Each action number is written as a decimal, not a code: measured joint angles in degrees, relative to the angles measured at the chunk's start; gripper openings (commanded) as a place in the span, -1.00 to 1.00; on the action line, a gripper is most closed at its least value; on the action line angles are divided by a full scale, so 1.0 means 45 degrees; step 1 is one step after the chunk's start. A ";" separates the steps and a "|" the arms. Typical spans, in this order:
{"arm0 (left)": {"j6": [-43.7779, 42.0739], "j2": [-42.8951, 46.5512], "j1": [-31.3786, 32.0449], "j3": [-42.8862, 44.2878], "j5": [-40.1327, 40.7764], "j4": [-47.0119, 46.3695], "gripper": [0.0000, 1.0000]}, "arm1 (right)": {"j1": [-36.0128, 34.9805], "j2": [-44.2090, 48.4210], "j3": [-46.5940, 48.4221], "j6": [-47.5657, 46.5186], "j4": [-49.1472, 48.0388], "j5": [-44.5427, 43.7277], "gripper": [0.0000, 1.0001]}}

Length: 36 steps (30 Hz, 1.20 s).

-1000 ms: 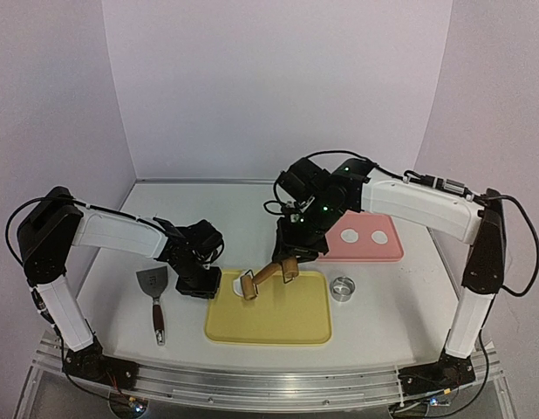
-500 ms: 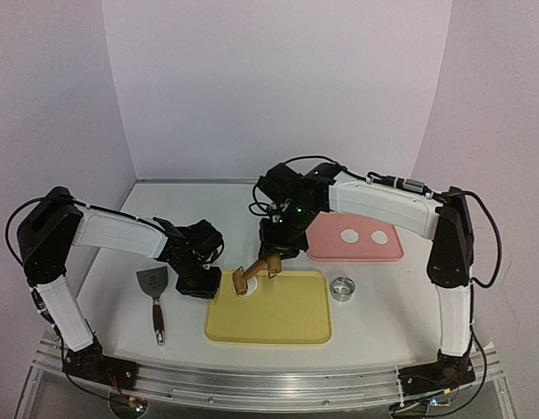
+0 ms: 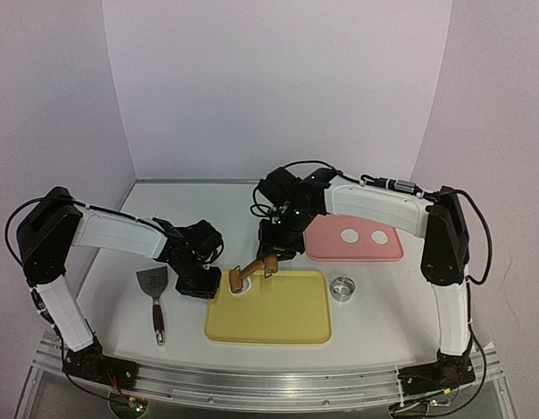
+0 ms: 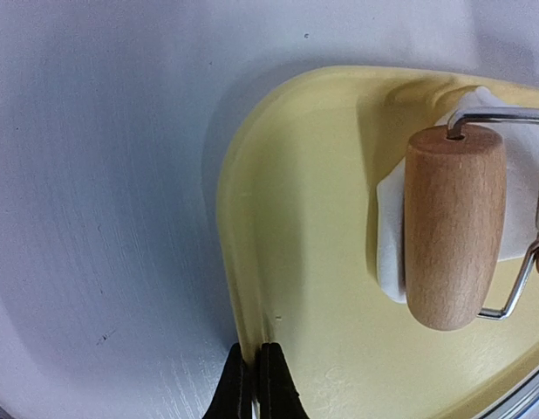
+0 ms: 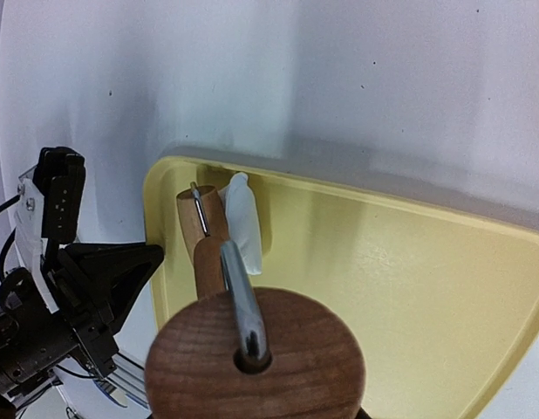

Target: Roll out the dumpling wrappers from the dough

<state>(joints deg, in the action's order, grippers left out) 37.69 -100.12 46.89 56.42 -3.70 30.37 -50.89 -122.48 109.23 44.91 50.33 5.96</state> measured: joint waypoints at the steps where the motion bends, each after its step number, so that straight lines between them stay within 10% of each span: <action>1: 0.0010 0.0024 0.0000 -0.0039 -0.0005 -0.0044 -1.00 | 0.0010 0.0087 -0.0175 0.0073 -0.0117 0.0000 -1.00; 36: 0.0073 0.0330 0.0000 -0.0568 0.0019 -0.0714 -1.00 | 0.0991 0.3191 -0.6047 0.1477 -0.3827 0.0403 -1.00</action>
<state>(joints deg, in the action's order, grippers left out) 38.02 -98.63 46.89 53.87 -3.62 27.16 -46.44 -108.12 82.02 51.55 33.10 7.77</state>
